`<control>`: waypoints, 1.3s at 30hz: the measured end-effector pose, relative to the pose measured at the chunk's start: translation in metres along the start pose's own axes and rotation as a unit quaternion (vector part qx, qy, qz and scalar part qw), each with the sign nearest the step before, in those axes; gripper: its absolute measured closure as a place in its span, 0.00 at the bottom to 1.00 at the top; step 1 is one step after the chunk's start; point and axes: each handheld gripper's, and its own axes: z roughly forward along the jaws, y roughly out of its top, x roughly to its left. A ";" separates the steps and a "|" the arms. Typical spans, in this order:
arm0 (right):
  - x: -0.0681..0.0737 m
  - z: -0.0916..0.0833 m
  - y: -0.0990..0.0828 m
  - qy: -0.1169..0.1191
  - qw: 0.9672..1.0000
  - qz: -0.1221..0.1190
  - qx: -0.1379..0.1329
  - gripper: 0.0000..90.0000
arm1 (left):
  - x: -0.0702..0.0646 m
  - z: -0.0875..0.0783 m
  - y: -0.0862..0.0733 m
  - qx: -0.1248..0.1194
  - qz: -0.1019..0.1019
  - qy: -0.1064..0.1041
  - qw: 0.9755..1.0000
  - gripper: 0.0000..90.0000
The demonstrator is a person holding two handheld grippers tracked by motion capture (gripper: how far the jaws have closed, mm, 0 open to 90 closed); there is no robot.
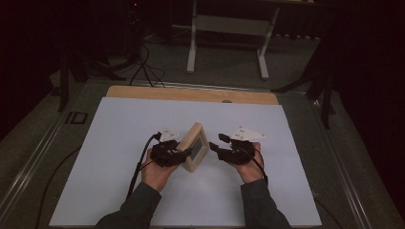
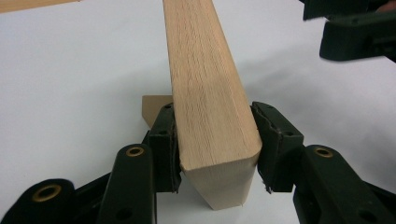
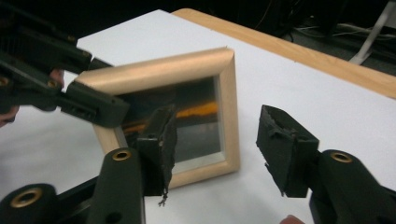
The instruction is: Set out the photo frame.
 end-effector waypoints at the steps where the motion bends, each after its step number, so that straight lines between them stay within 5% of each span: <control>1: 0.000 -0.001 0.001 -0.002 1.000 0.001 -0.002 0.54 | 0.000 0.000 0.000 0.000 0.001 0.000 1.000 0.62; 12: -0.005 -0.002 0.013 -0.022 0.999 0.012 -0.027 0.64 | -0.005 0.001 0.001 0.002 0.023 0.001 1.000 0.63; 28: -0.005 0.013 0.028 -0.033 0.998 0.007 -0.044 0.99 | -0.013 0.001 0.000 -0.001 0.061 0.003 0.998 0.63; 39: -0.005 0.030 0.030 -0.033 0.999 0.003 -0.029 1.00 | -0.019 0.002 -0.001 -0.003 0.084 0.005 0.996 0.64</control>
